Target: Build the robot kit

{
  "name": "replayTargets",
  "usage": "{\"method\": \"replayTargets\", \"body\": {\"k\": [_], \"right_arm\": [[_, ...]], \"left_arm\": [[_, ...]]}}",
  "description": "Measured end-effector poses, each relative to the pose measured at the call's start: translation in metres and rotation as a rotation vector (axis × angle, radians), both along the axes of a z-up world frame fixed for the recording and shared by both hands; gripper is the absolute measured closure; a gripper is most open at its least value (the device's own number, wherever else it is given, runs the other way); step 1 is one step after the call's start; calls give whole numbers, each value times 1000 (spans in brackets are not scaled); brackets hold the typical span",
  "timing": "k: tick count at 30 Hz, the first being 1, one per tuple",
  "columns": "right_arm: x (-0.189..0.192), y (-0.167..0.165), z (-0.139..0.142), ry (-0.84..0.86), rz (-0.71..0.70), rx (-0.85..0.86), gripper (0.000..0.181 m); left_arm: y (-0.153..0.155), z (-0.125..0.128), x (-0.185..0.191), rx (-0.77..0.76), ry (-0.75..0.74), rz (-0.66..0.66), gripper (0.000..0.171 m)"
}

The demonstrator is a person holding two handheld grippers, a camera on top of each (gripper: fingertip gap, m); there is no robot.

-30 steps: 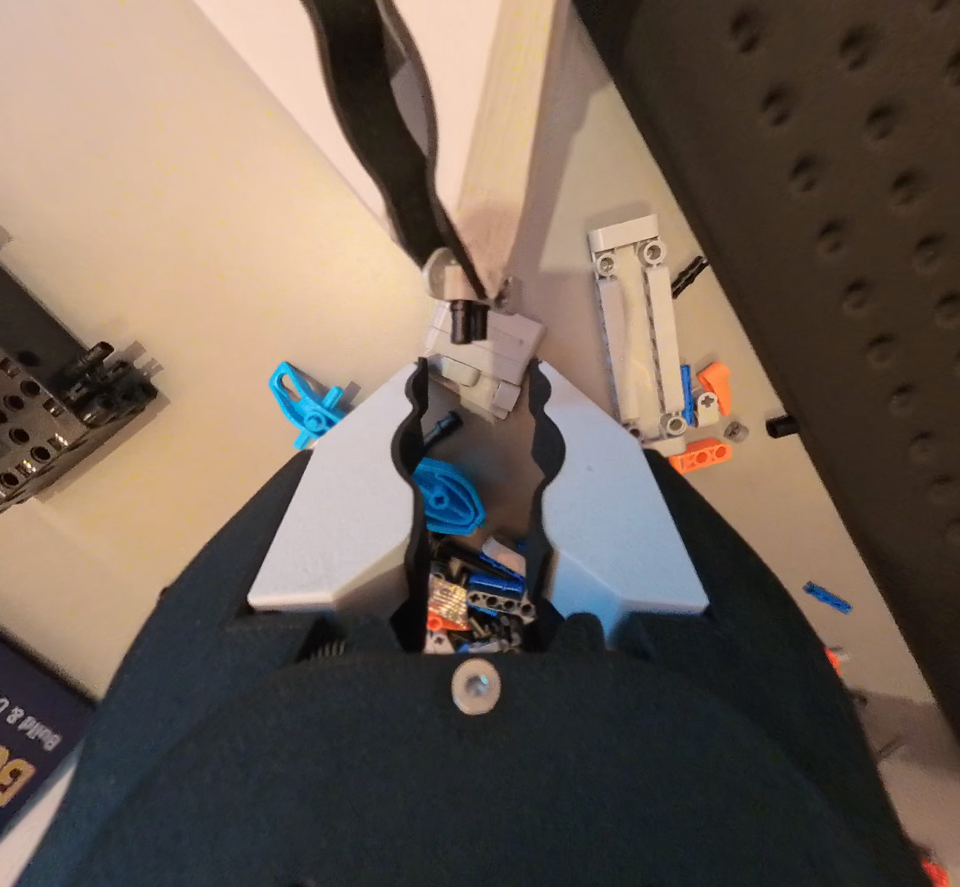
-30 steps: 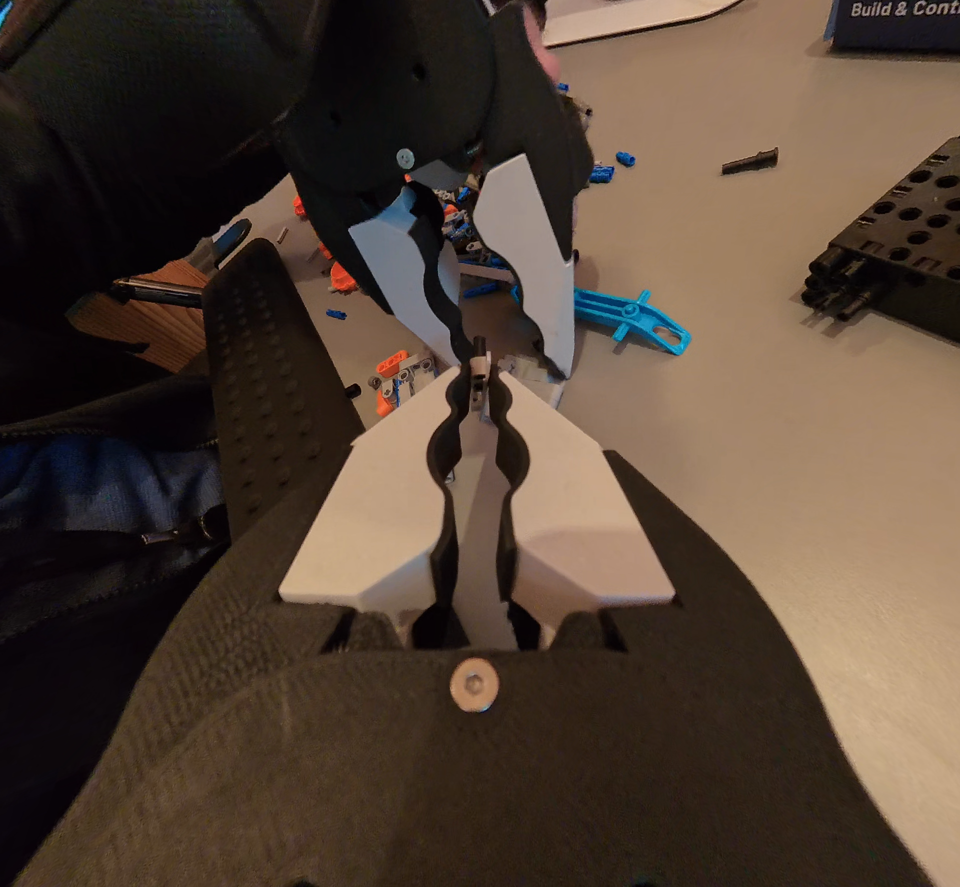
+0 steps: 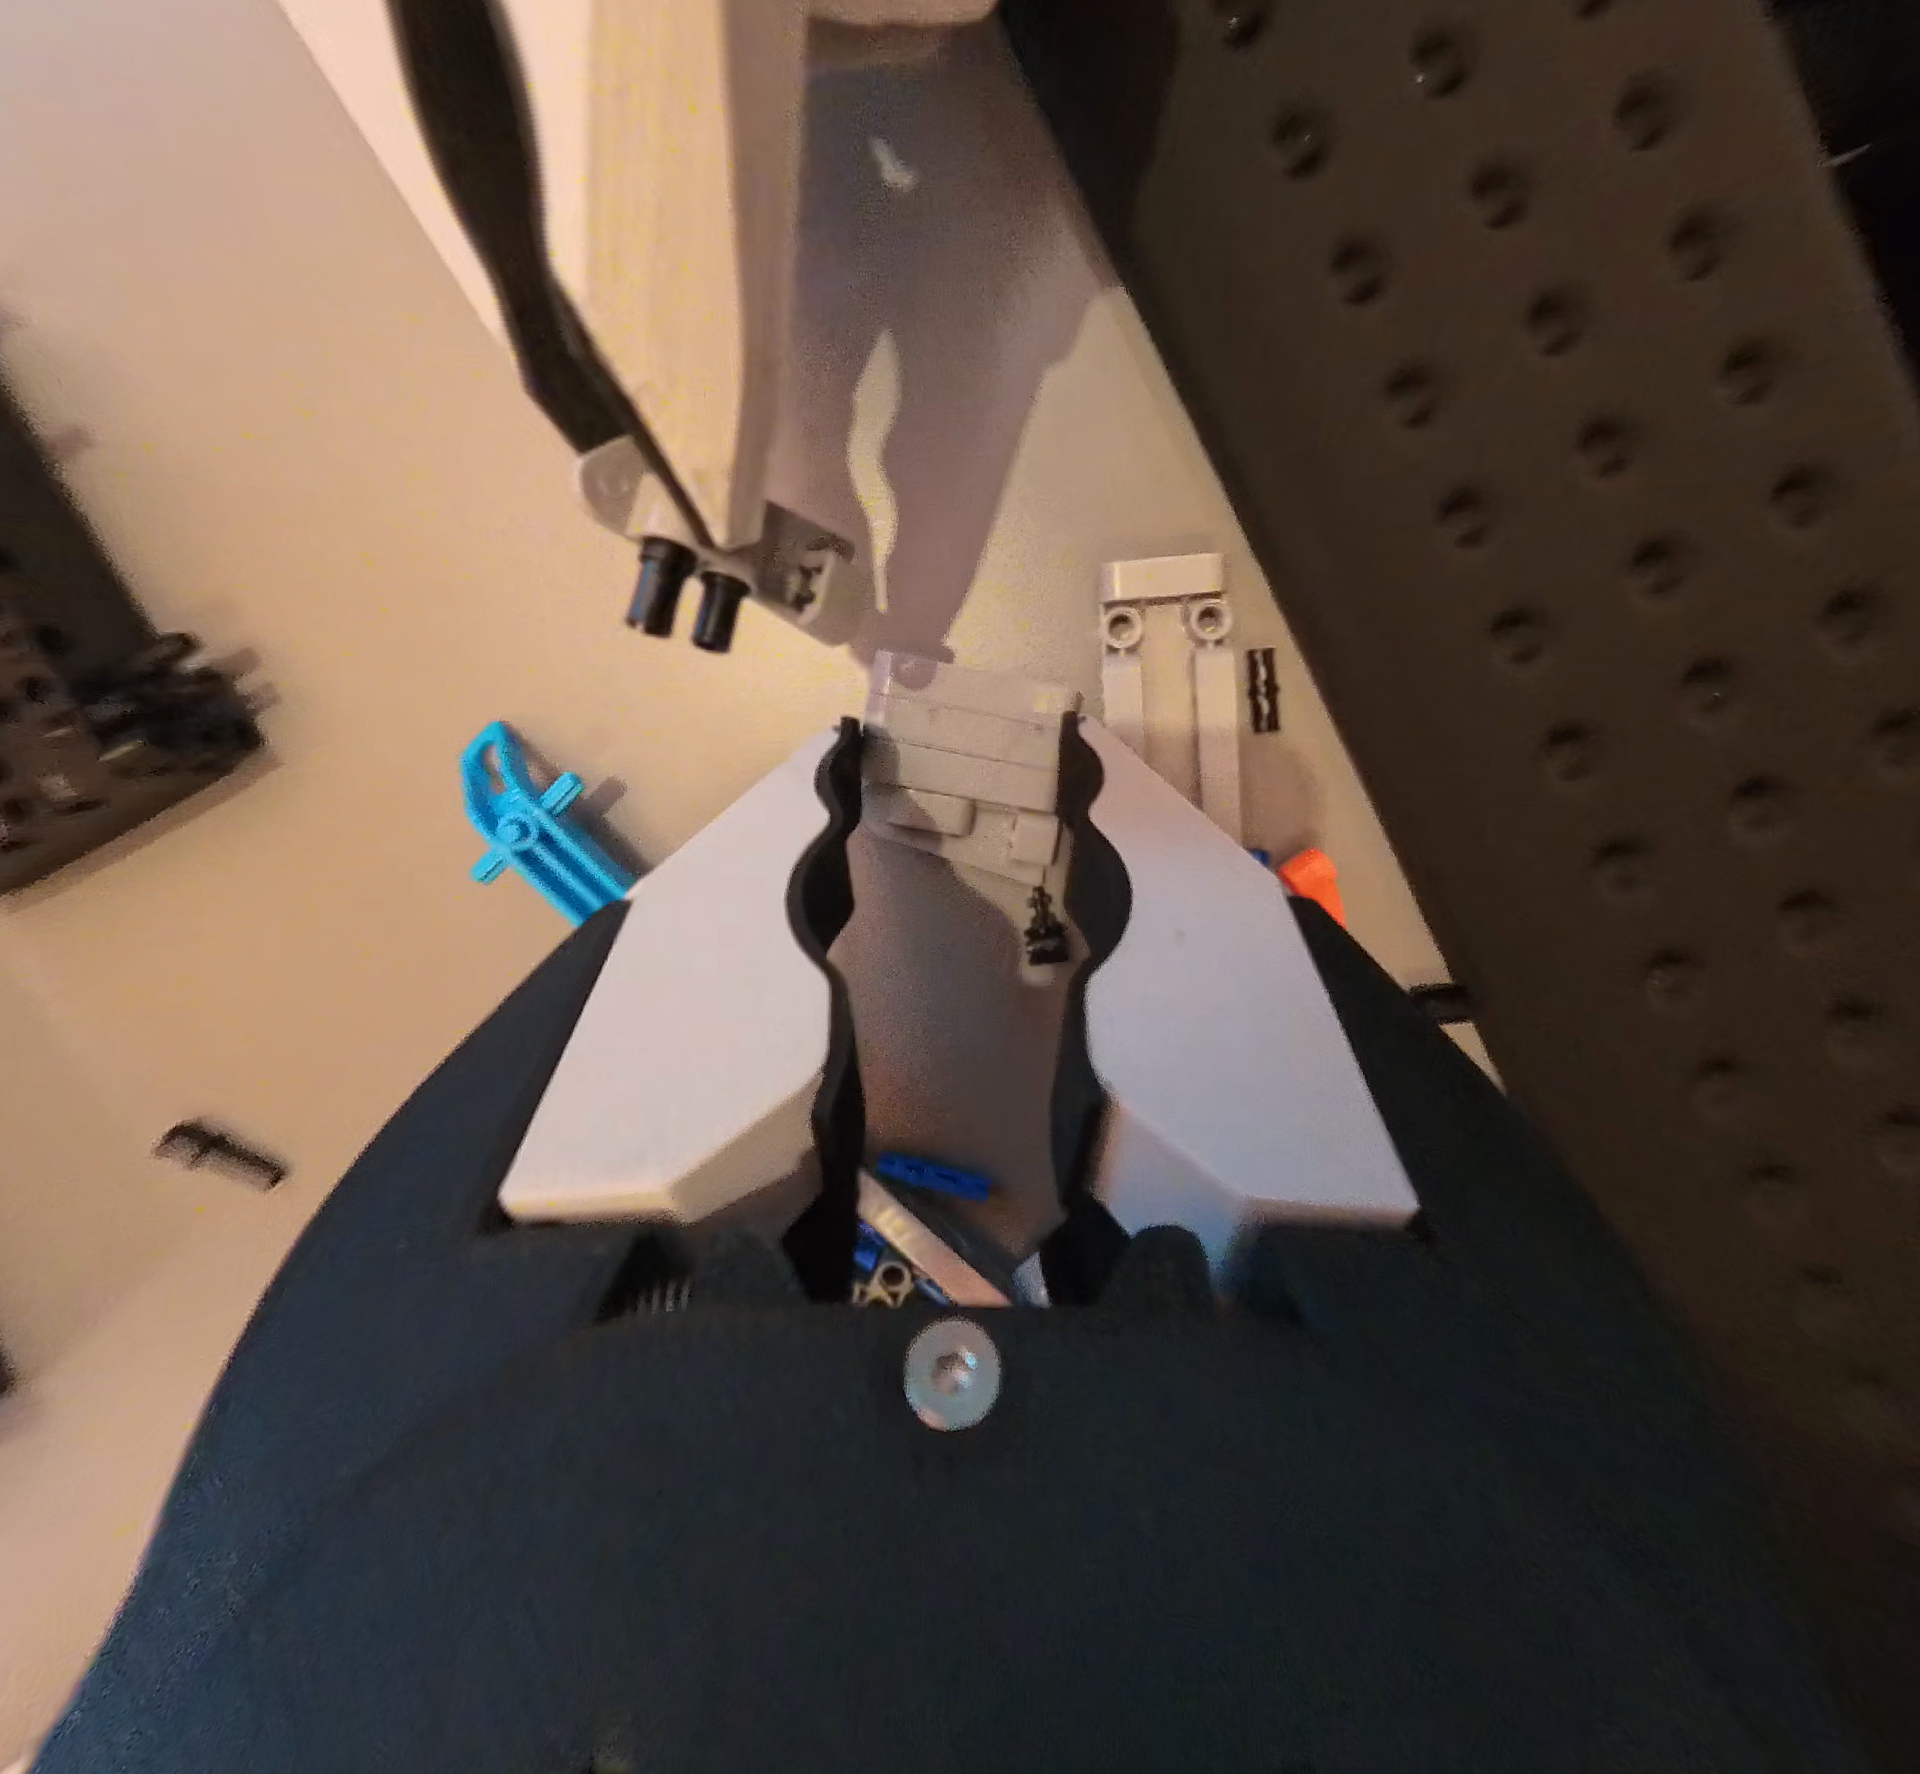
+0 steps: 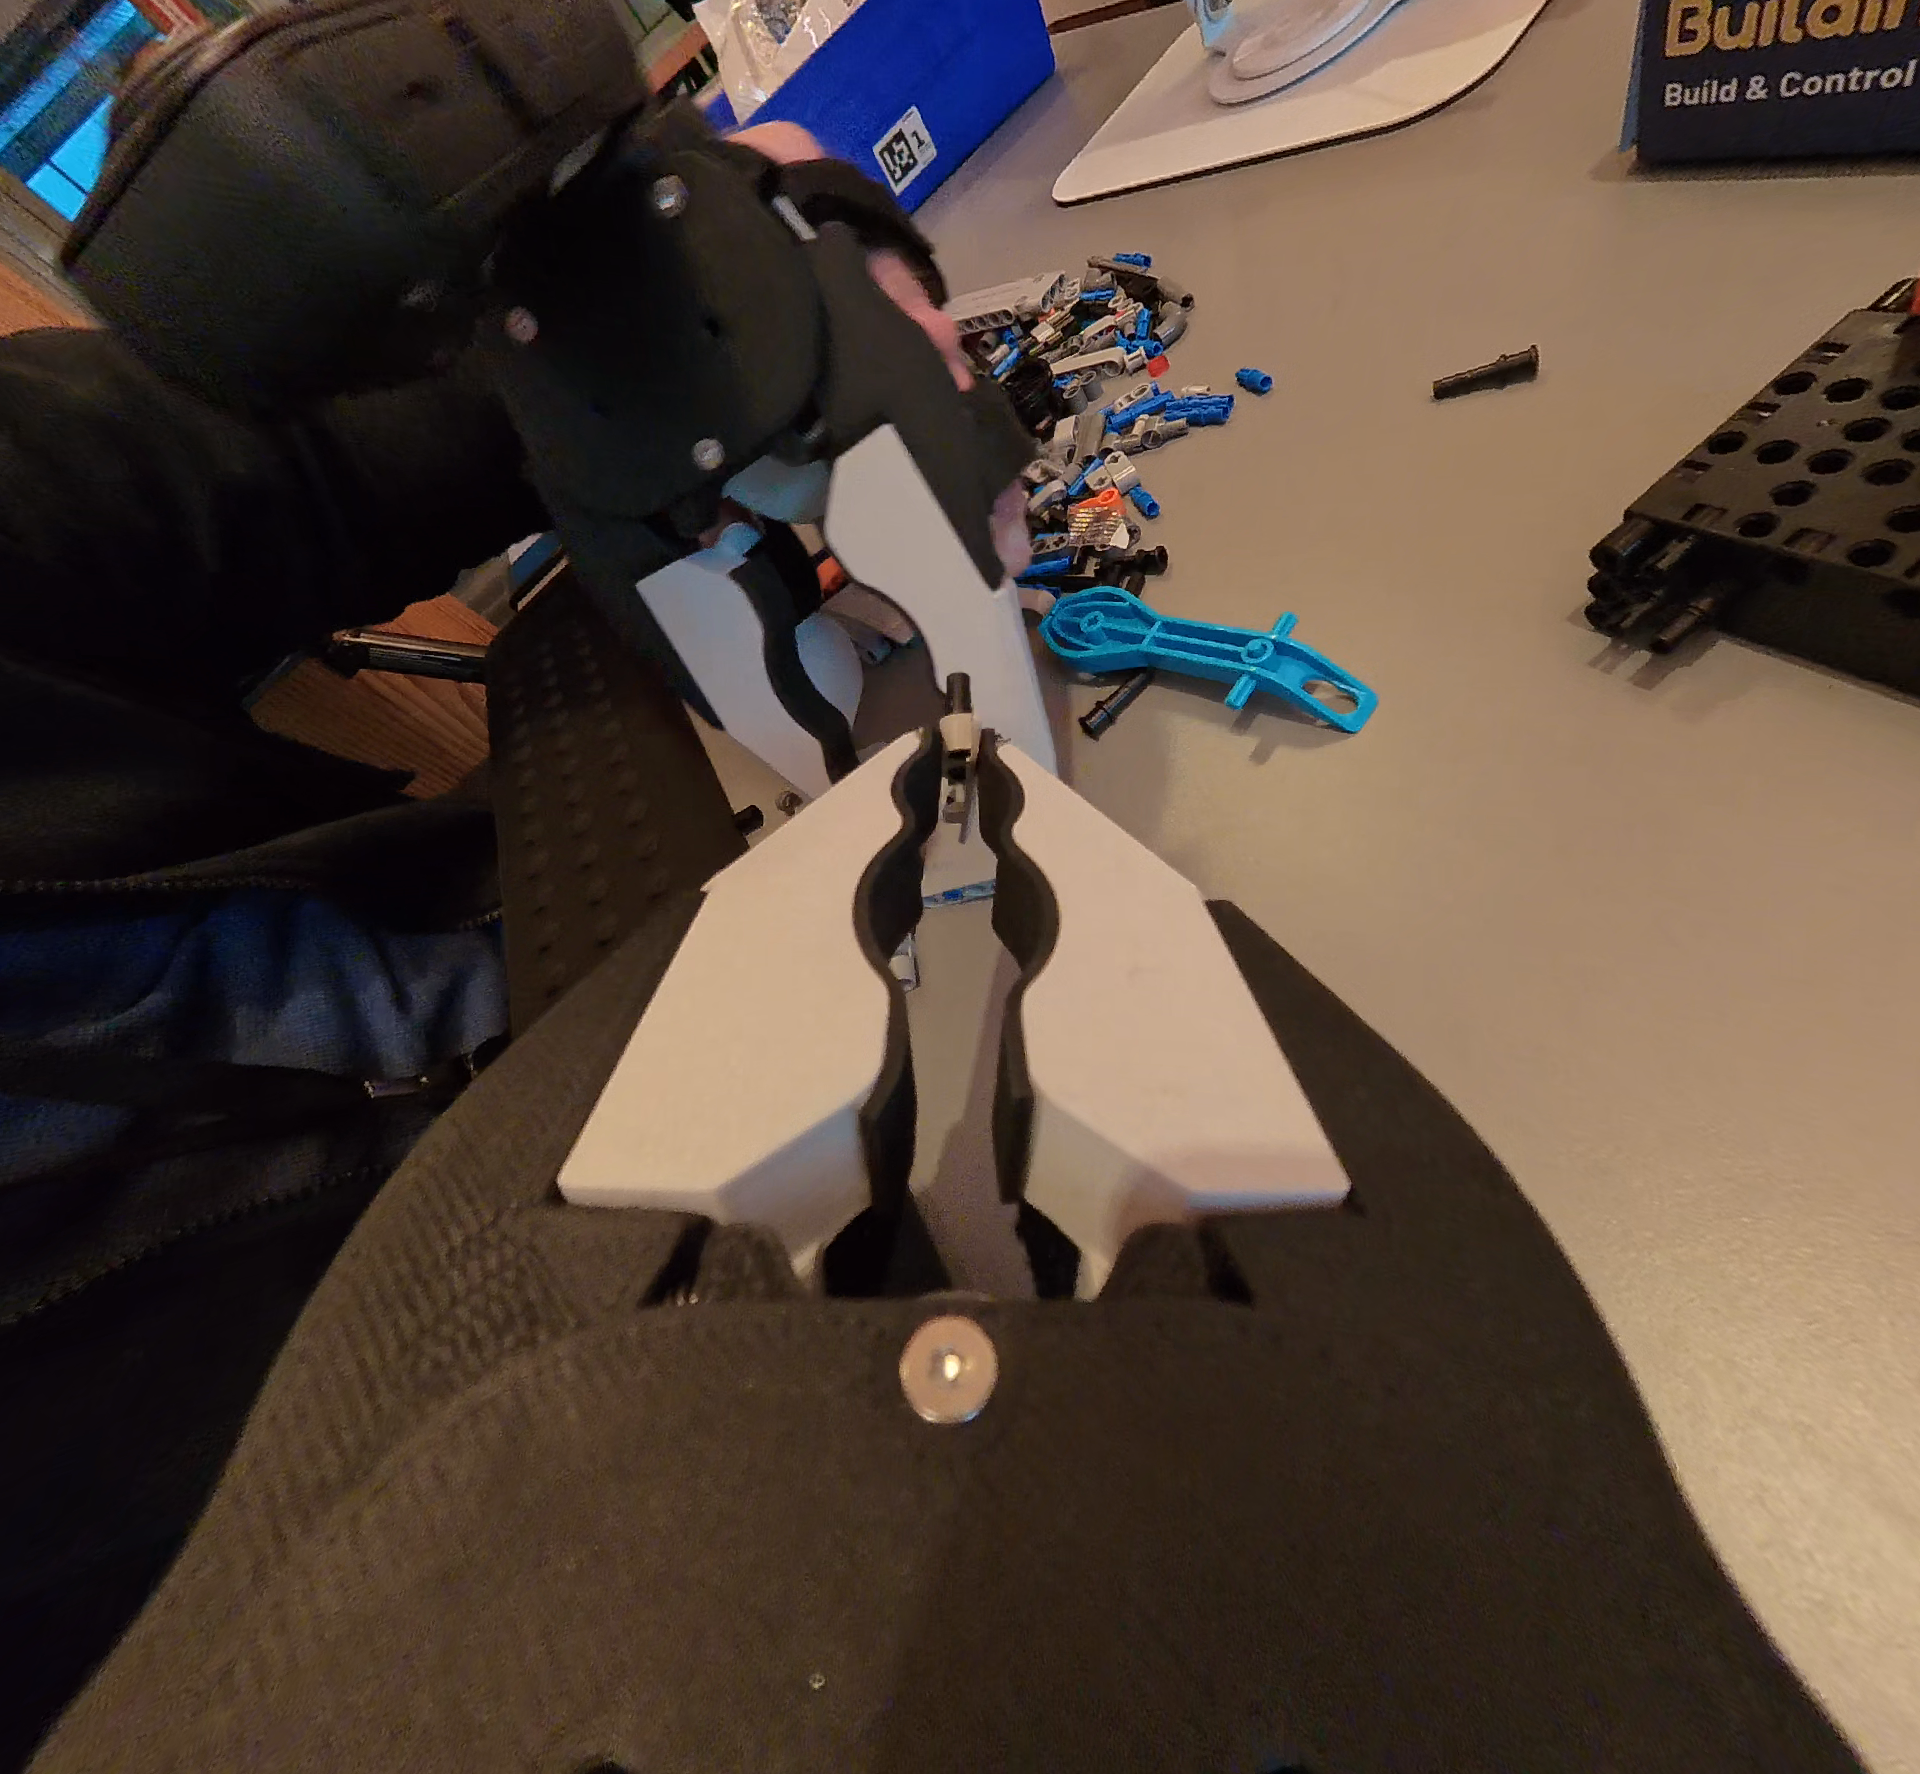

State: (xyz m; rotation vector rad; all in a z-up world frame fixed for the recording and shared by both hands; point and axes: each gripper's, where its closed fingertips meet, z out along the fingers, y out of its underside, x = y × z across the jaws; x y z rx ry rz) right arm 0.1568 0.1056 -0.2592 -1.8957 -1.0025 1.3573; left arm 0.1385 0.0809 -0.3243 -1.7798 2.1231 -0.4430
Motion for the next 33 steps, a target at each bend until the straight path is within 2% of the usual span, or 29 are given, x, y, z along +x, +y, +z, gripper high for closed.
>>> {"method": "replayTargets", "body": {"k": [3, 4, 5, 8, 9, 14, 17, 20, 23, 26, 28, 33], "right_arm": [[0, -1, 0, -3, 4, 4, 178], [-1, -1, 0, -5, 5, 6, 178], [-1, -1, 0, -6, 5, 9, 178], [-1, -2, -1, -12, 8, 14, 178], [-1, -2, -1, -14, 9, 15, 178], [-2, -3, -1, -16, 8, 20, 178], [-2, -3, -1, -16, 8, 19, 178], [-2, -3, -1, -18, 11, 21, 178], [-2, -4, -1, -19, 15, 21, 178], [-2, -4, -1, -17, 18, 21, 178], [-2, -4, -1, -14, 18, 20, 178], [-2, -5, -1, -13, 24, 21, 178]], "left_arm": [[2, 7, -2, 278, 2, 10, 140], [3, 15, -2, 390, -16, 9, 154], [1, 20, -2, 476, -24, -1, 160], [-12, 22, -4, 634, -40, -47, 158], [-13, 17, -8, 636, -17, -37, 151], [-21, 24, -13, 649, -62, -27, 160], [-36, 30, -12, 626, -95, -53, 166], [-39, 28, -12, 617, -104, -53, 161], [-40, 24, -11, 511, -131, -7, 144], [-45, 22, -8, 380, -174, 17, 142], [-45, 18, -11, 397, -153, -6, 149], [-45, 13, -8, 352, -154, 9, 148]]}}
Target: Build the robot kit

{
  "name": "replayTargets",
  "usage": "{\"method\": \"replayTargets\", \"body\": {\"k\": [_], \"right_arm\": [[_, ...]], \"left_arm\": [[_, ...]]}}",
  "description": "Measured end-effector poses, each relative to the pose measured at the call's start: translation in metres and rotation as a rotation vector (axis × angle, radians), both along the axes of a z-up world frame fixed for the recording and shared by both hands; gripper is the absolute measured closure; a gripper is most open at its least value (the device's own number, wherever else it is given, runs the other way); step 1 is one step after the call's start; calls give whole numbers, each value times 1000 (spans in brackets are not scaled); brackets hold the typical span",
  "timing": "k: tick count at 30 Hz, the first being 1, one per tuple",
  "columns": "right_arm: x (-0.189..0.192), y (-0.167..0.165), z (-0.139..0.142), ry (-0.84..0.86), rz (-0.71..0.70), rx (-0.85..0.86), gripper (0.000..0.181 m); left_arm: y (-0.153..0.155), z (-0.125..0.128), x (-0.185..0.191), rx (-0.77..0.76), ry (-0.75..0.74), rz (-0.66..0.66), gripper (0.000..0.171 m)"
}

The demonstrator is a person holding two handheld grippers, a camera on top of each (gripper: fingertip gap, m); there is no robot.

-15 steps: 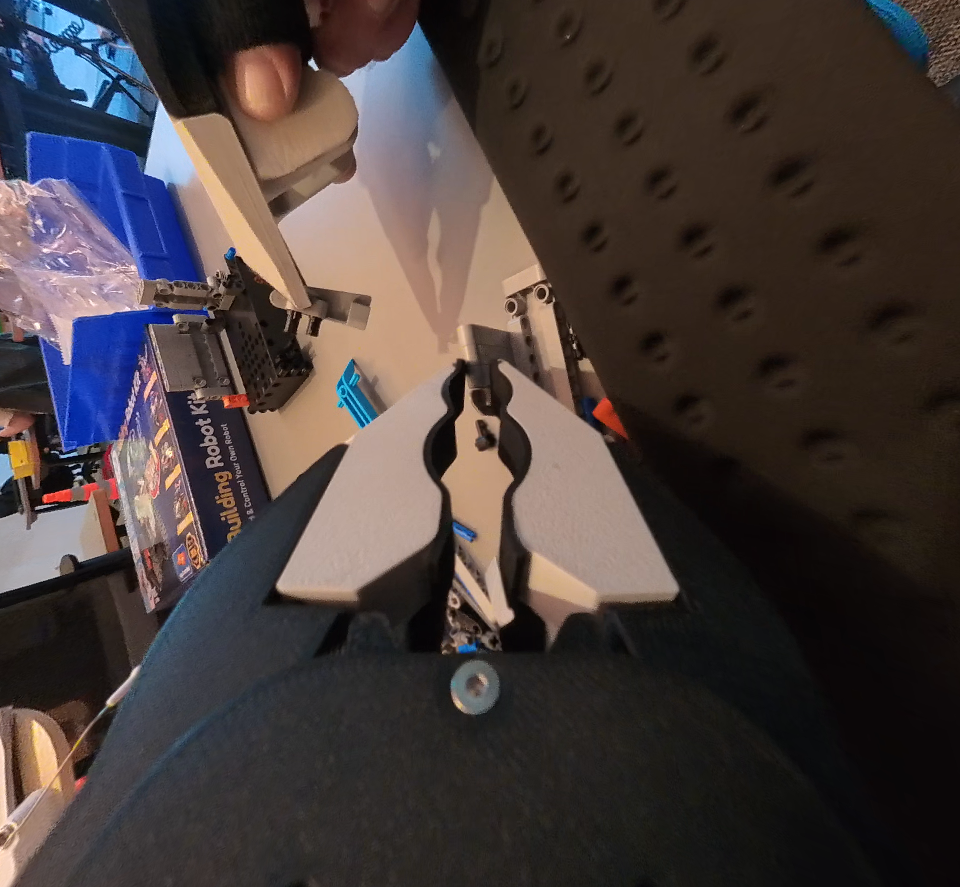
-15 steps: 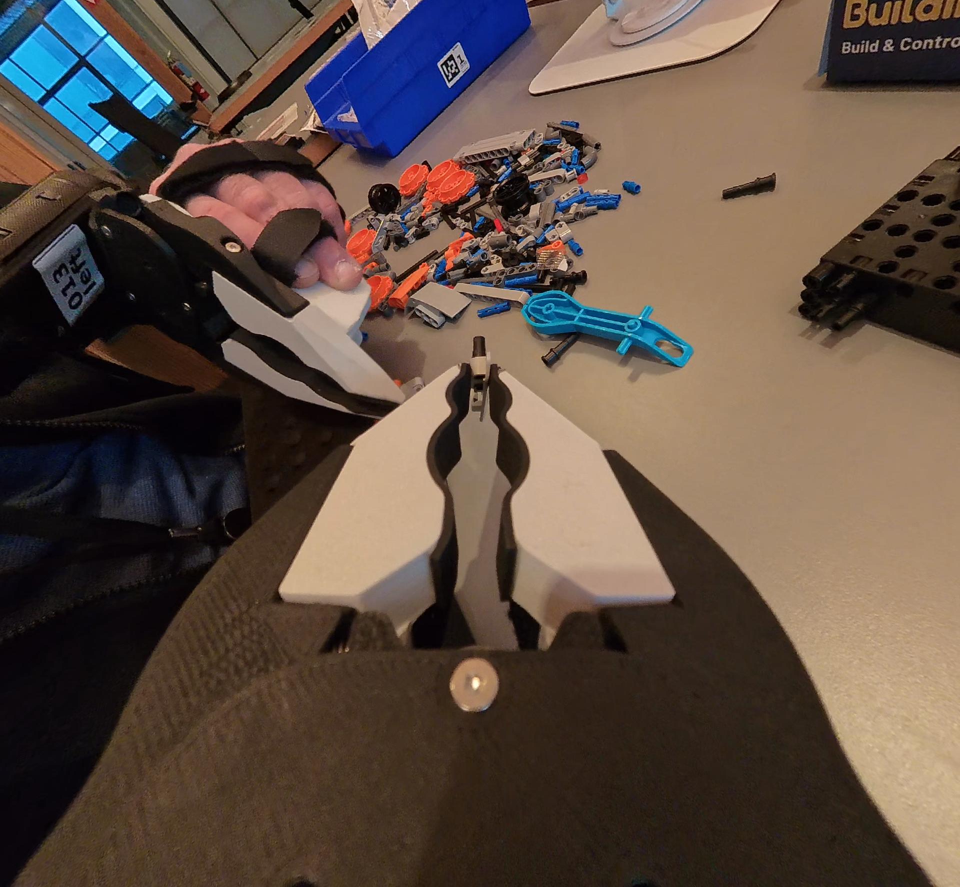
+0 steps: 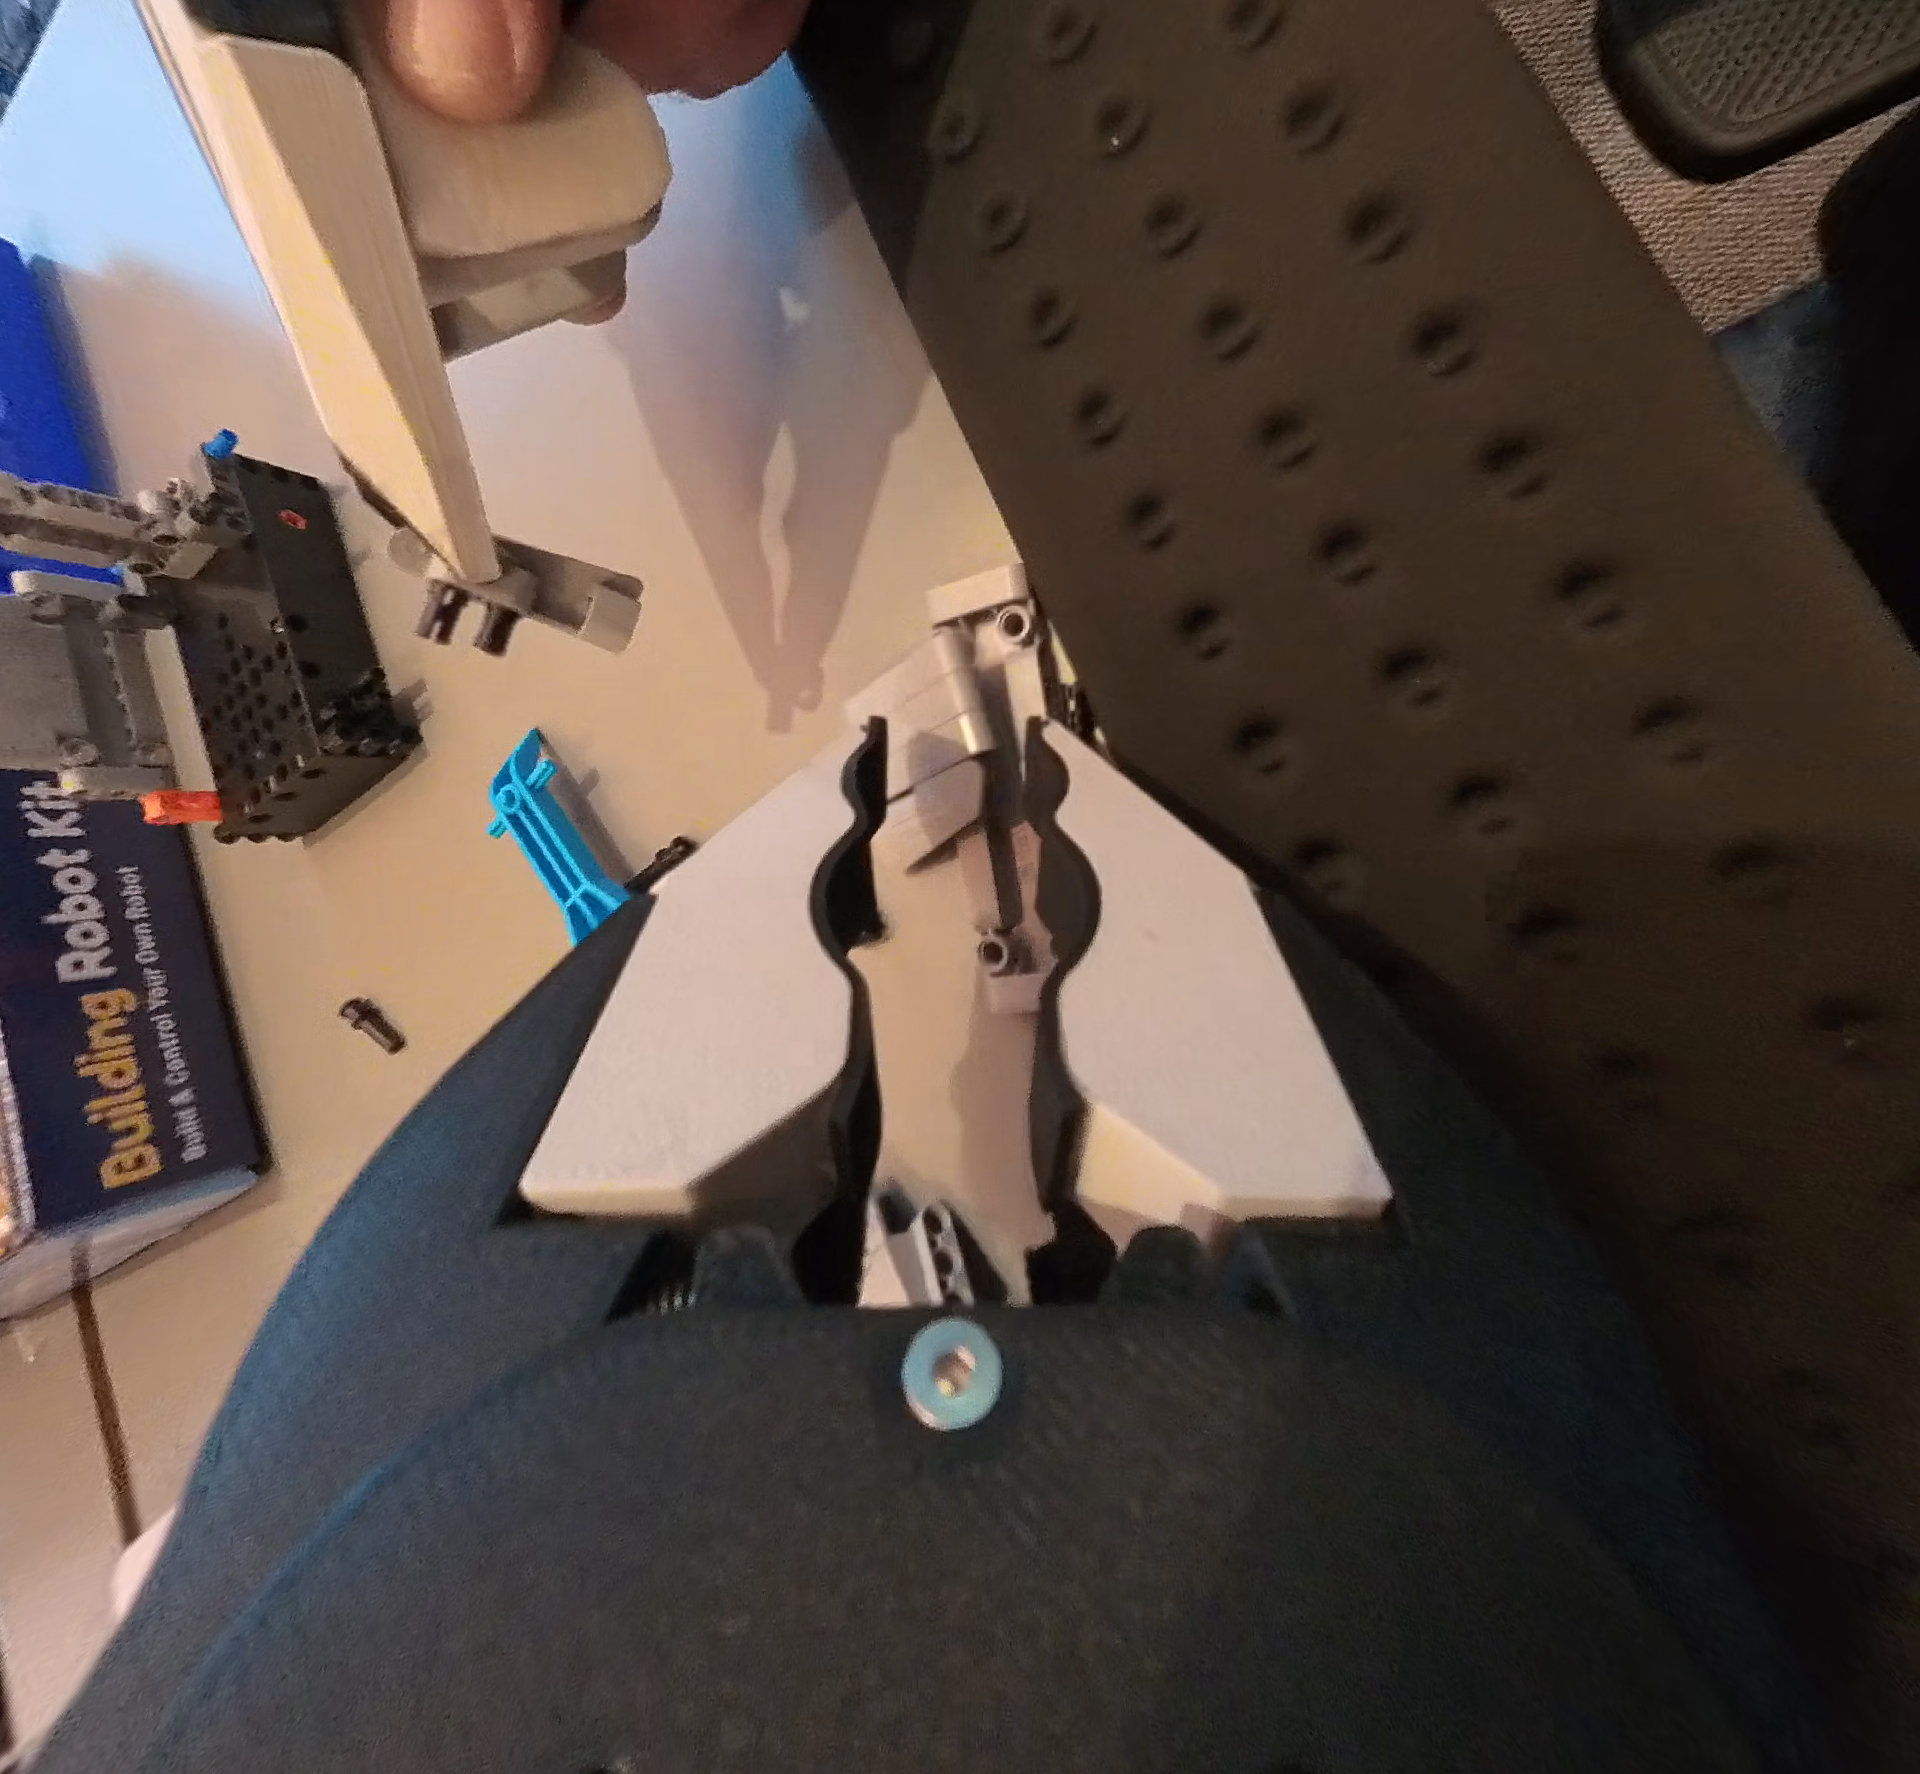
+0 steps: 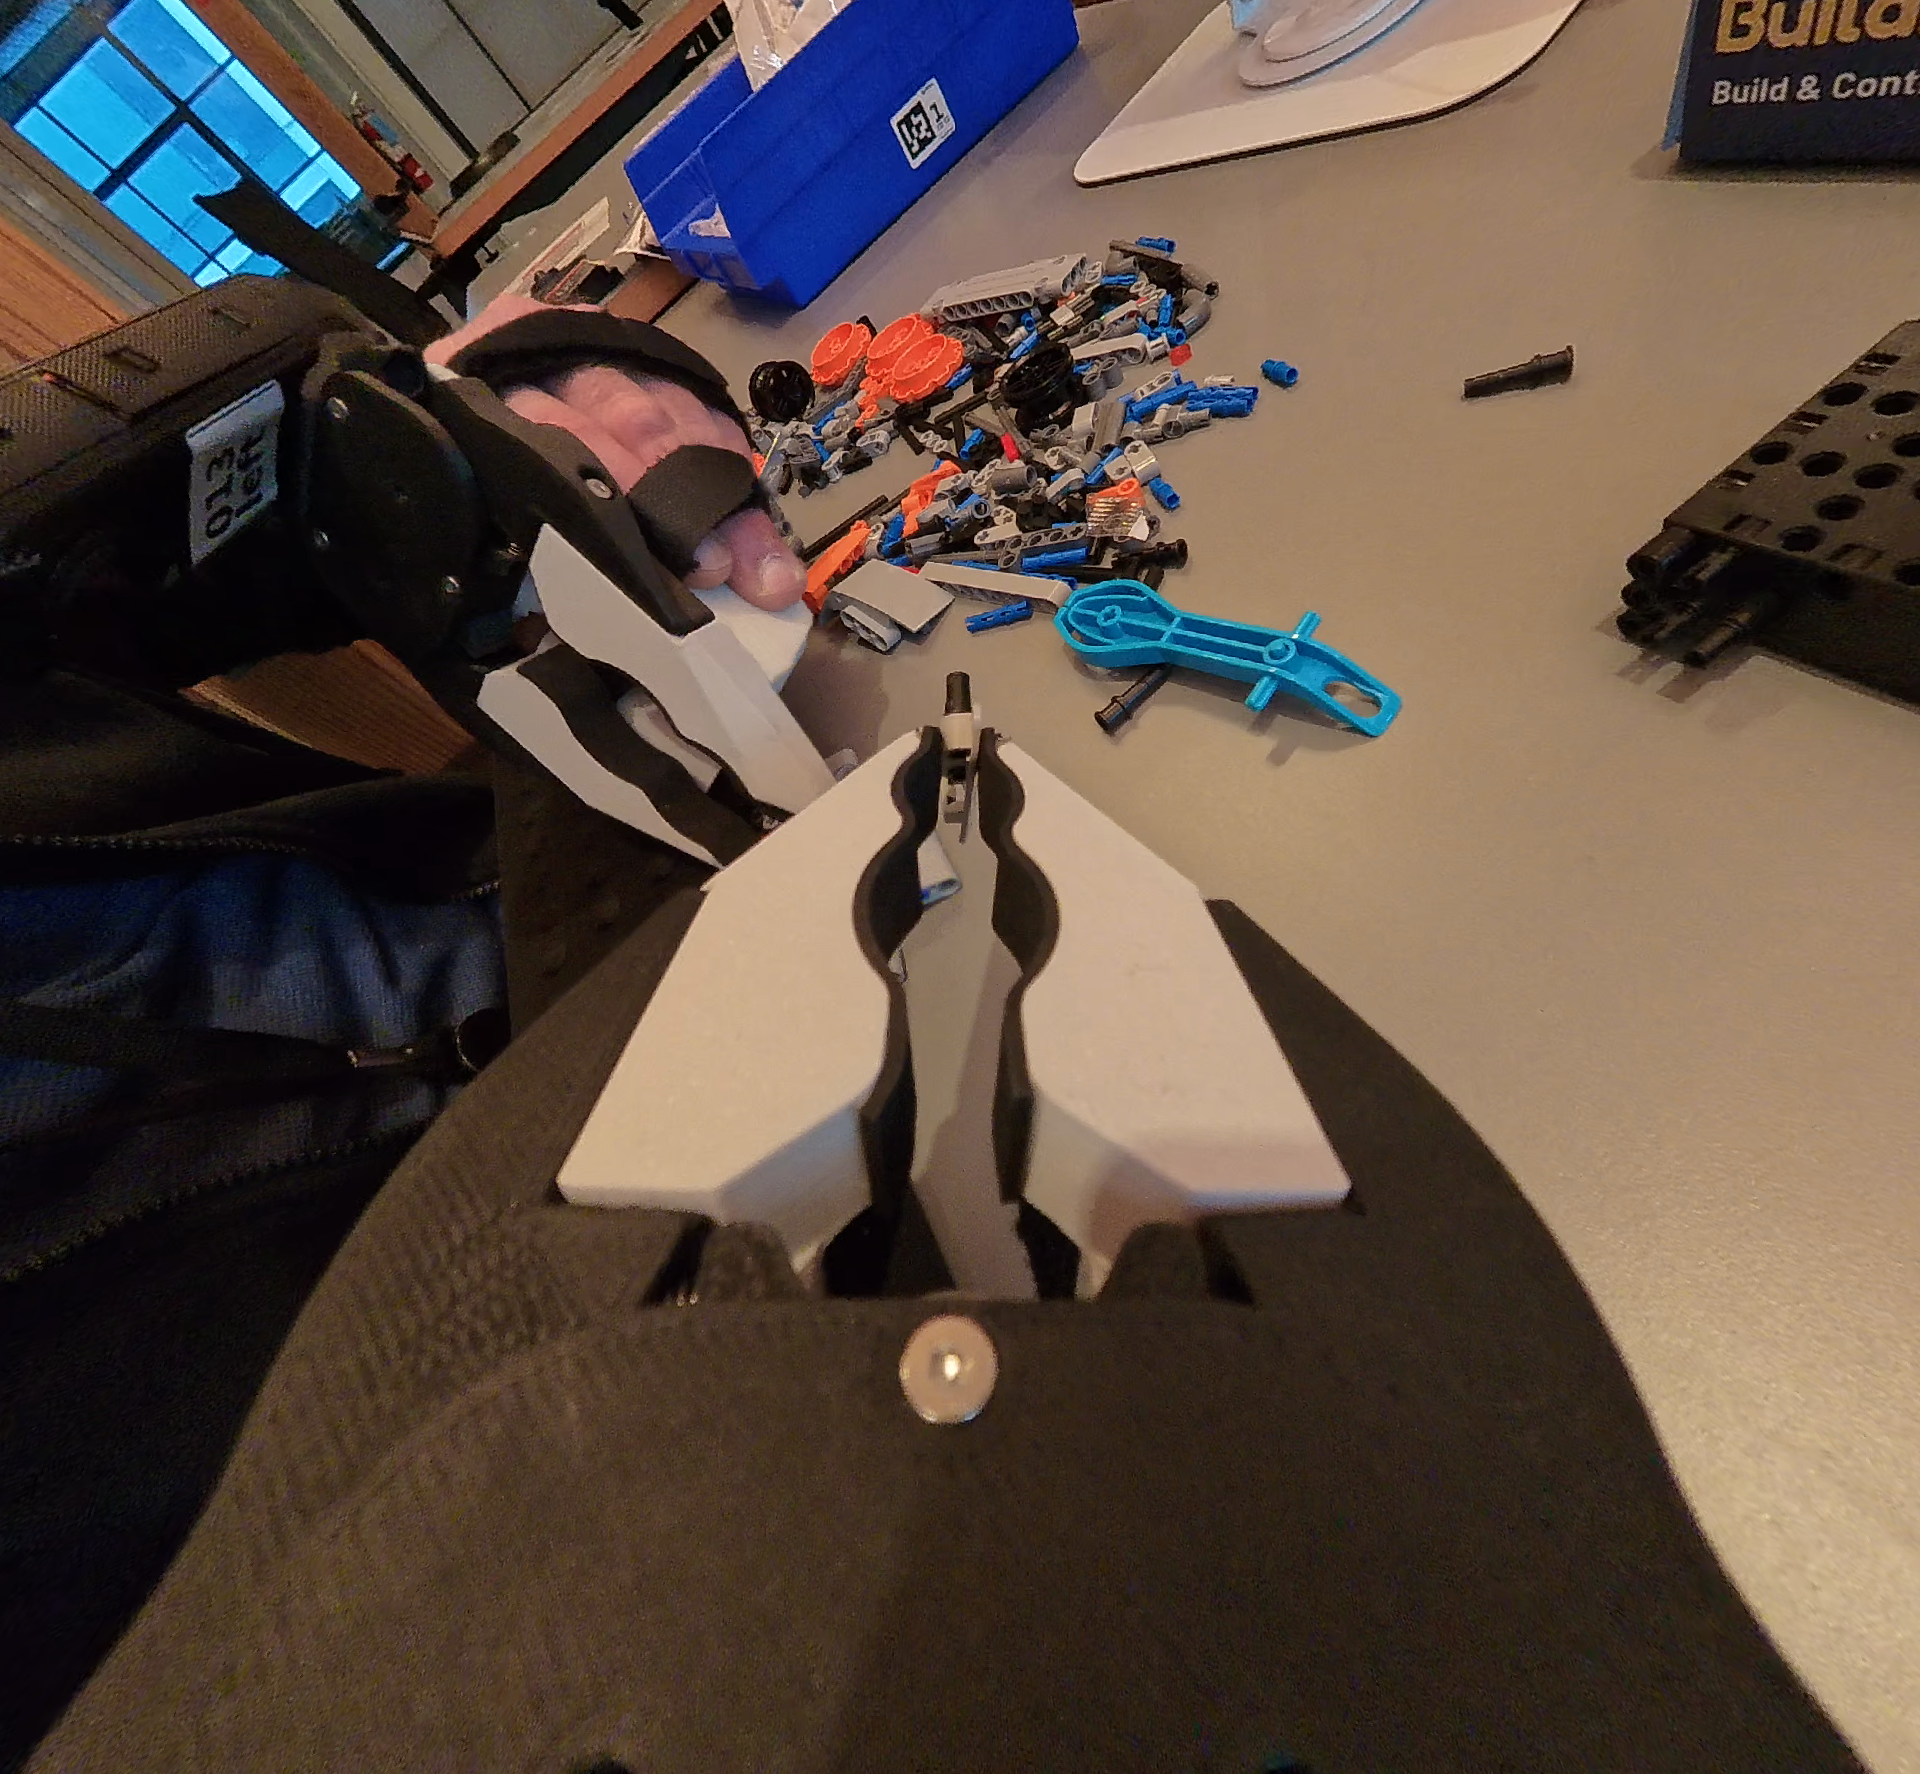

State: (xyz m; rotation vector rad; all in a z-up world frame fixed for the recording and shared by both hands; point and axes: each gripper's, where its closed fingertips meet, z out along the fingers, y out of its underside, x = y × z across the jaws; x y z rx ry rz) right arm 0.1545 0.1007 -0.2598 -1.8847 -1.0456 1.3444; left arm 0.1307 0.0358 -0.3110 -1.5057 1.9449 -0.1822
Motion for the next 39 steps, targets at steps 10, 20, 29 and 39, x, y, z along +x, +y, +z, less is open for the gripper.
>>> {"method": "replayTargets", "body": {"k": [10, 20, 29, 39], "right_arm": [[0, -1, 1, 5, 6, 2, 178], [0, -2, 2, 12, 11, 3, 178], [0, -3, 2, 13, 17, 6, 178], [-1, -4, 2, 10, 23, 13, 178]], "left_arm": [[20, -3, 1, -68, 51, 96, 125], [22, -16, 1, -318, 70, 139, 129], [16, -16, -1, -334, 74, 120, 136], [11, -1, -1, -365, -2, 98, 158]]}}
